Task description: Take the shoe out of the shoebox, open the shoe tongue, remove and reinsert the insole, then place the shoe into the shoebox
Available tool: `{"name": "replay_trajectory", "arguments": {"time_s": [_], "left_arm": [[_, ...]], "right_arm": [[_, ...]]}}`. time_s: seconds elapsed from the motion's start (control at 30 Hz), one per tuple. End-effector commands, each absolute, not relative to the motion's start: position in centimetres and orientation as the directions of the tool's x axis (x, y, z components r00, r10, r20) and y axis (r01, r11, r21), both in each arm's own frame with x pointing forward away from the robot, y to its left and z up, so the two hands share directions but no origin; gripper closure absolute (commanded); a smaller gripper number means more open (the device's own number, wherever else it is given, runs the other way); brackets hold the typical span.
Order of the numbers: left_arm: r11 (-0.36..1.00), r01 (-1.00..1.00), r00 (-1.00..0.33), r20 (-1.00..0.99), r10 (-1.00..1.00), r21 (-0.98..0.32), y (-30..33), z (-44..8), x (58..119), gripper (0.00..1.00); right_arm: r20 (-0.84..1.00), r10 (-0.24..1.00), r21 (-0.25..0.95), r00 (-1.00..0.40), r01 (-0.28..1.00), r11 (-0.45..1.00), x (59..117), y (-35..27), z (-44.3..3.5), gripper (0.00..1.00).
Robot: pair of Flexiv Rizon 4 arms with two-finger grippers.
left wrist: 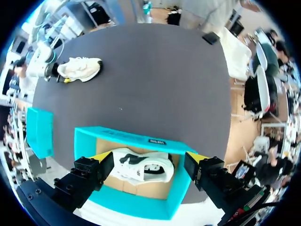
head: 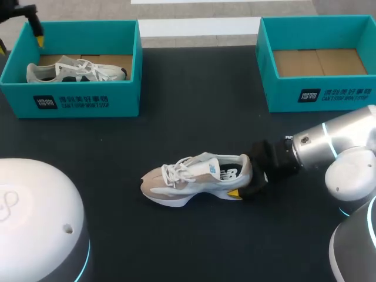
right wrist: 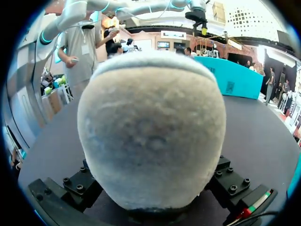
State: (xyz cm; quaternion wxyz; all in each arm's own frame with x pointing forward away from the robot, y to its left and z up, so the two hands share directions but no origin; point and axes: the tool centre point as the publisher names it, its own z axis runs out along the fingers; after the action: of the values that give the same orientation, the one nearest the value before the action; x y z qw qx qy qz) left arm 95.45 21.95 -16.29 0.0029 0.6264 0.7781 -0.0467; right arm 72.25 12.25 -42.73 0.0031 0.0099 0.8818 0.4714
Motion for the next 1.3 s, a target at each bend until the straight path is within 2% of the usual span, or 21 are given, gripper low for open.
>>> {"name": "replay_trajectory", "arguments": {"time_s": [0.03, 0.07, 0.13, 0.63, 0.67, 0.73, 0.77, 0.8, 0.93, 0.97, 1.03, 1.1, 1.23, 1.3], "left_arm": [[0.775, 0.627, -0.779, -0.051, 0.625, -0.078, 18.9, -16.2, 91.0, 0.0], [0.829, 0.559, -0.829, -0.025, 0.559, -0.022, 18.3, -16.4, 90.3, 0.0], [0.934, 0.354, -0.934, 0.029, 0.355, -0.057, 17.2, -16.7, 89.1, 0.0], [0.927, 0.373, -0.927, 0.014, 0.374, -0.048, 16.2, -16.7, 88.2, 0.0], [0.952, 0.285, -0.955, 0.049, 0.292, -0.107, 15.3, -16.5, 87.5, 0.0], [0.996, 0.059, -0.997, 0.04, 0.061, -0.065, 13.0, -16.8, 86.0, 0.0], [0.998, 0.015, -1.0, 0.005, 0.015, -0.059, 11.9, -16.9, 85.1, 0.0], [0.992, -0.066, -0.996, 0.063, -0.06, -0.112, 10.8, -16.8, 84.2, 0.0], [0.93, -0.338, -0.941, 0.081, -0.329, -0.141, 7.3, -16.7, 81.6, 0.0], [0.926, -0.353, -0.936, 0.029, -0.352, -0.134, 6.4, -16.8, 81.1, 0.0], [0.883, -0.448, -0.894, 0.074, -0.442, -0.142, 4.8, -17.2, 80.1, 0.0], [0.837, -0.527, -0.849, 0.037, -0.527, -0.148, 3.0, -17.5, 78.9, 0.0], [0.782, -0.611, -0.791, 0.058, -0.609, -0.127, -1.1, -17.8, 76.6, 0.0], [0.782, -0.611, -0.791, 0.058, -0.609, -0.127, -1.1, -17.8, 76.6, 0.0]], "right_arm": [[0.003, 0.021, 0.831, -1.0, 0.014, 0.556, 72.5, 12.8, -43.3, 1.0], [0.003, 0.021, 0.831, -1.0, 0.014, 0.556, 72.5, 12.8, -43.3, 1.0], [0.003, 0.021, 0.831, -1.0, 0.014, 0.556, 72.5, 12.8, -43.3, 1.0], [0.003, 0.021, 0.831, -1.0, 0.014, 0.556, 72.5, 12.8, -43.3, 1.0], [0.003, 0.021, 0.831, -1.0, 0.014, 0.556, 72.5, 12.8, -43.3, 1.0], [0.003, 0.021, 0.831, -1.0, 0.014, 0.556, 72.5, 12.8, -43.3, 1.0], [0.003, 0.021, 0.831, -1.0, 0.014, 0.556, 72.5, 12.8, -43.3, 1.0], [0.003, 0.021, 0.831, -1.0, 0.014, 0.556, 72.5, 12.8, -43.3, 1.0], [0.003, 0.021, 0.831, -1.0, 0.014, 0.556, 72.5, 12.8, -43.3, 1.0], [0.003, 0.021, 0.831, -1.0, 0.014, 0.556, 72.5, 12.8, -43.3, 1.0], [0.003, 0.021, 0.831, -1.0, 0.014, 0.556, 72.5, 12.8, -43.3, 1.0], [0.003, 0.021, 0.831, -1.0, 0.014, 0.556, 72.5, 12.8, -43.3, 1.0], [0.003, 0.021, 0.831, -1.0, 0.014, 0.556, 72.5, 12.8, -43.3, 1.0], [0.003, 0.021, 0.831, -1.0, 0.014, 0.556, 72.5, 12.8, -43.3, 1.0]]}}
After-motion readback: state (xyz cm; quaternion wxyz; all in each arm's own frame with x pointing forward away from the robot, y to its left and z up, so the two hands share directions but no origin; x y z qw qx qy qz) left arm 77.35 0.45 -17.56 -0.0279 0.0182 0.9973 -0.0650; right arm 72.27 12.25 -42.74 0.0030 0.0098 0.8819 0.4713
